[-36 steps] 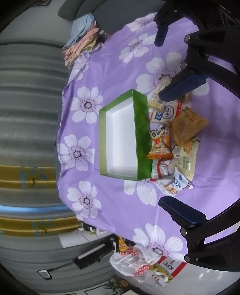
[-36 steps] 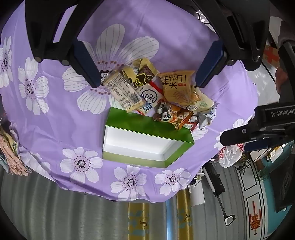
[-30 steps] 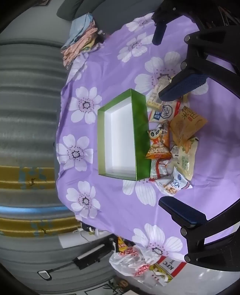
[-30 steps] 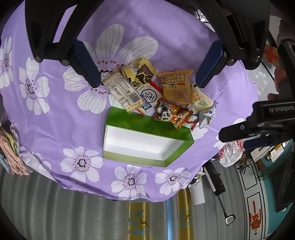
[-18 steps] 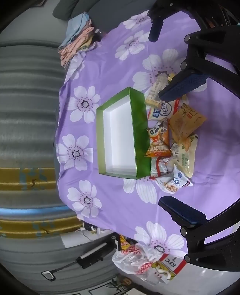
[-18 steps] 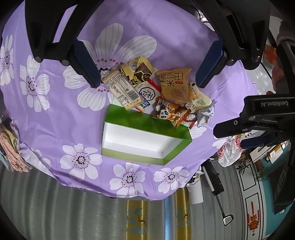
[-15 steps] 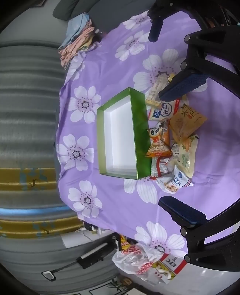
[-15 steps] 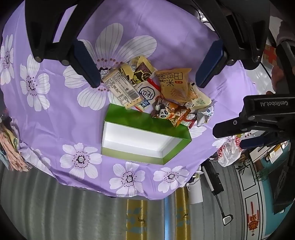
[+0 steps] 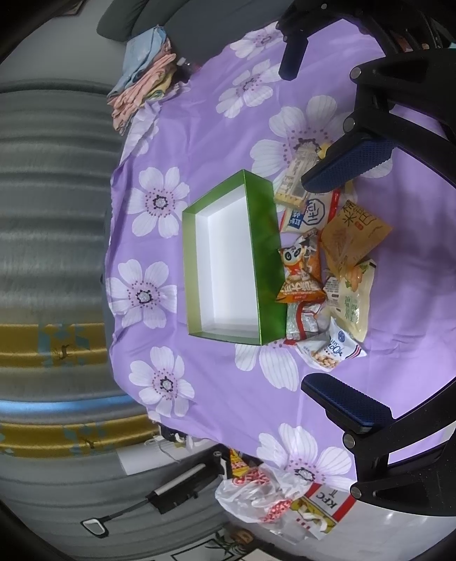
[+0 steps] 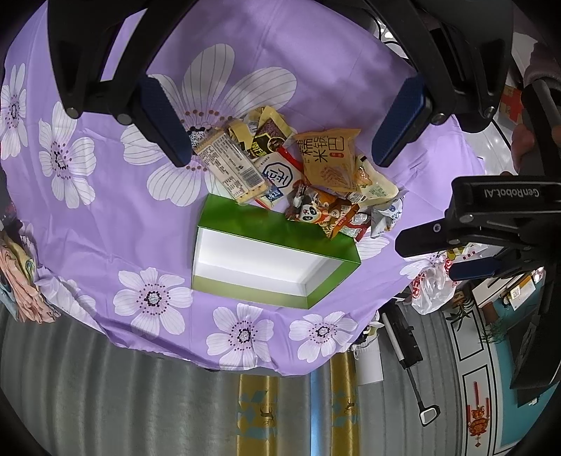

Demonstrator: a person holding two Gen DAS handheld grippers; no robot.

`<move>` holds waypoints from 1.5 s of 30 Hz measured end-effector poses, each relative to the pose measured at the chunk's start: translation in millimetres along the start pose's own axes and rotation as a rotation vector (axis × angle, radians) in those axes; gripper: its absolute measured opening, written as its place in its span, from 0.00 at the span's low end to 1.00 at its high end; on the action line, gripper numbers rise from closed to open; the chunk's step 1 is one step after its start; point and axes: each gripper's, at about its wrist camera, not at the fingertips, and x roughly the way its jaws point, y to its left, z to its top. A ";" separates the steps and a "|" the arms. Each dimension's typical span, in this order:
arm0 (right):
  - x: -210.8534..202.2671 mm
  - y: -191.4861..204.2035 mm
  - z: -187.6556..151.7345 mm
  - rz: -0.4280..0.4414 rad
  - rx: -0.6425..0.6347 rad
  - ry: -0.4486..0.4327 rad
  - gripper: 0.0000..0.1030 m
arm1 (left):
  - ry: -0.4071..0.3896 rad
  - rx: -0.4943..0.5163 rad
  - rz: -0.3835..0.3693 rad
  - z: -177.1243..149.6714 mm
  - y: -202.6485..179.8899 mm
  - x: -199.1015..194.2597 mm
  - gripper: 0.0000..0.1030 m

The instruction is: Organize snacks

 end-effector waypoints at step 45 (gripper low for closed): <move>-2.9 -15.6 -12.7 -0.003 0.048 0.011 1.00 | 0.062 -0.116 -0.220 -8.2 7.8 11.9 0.99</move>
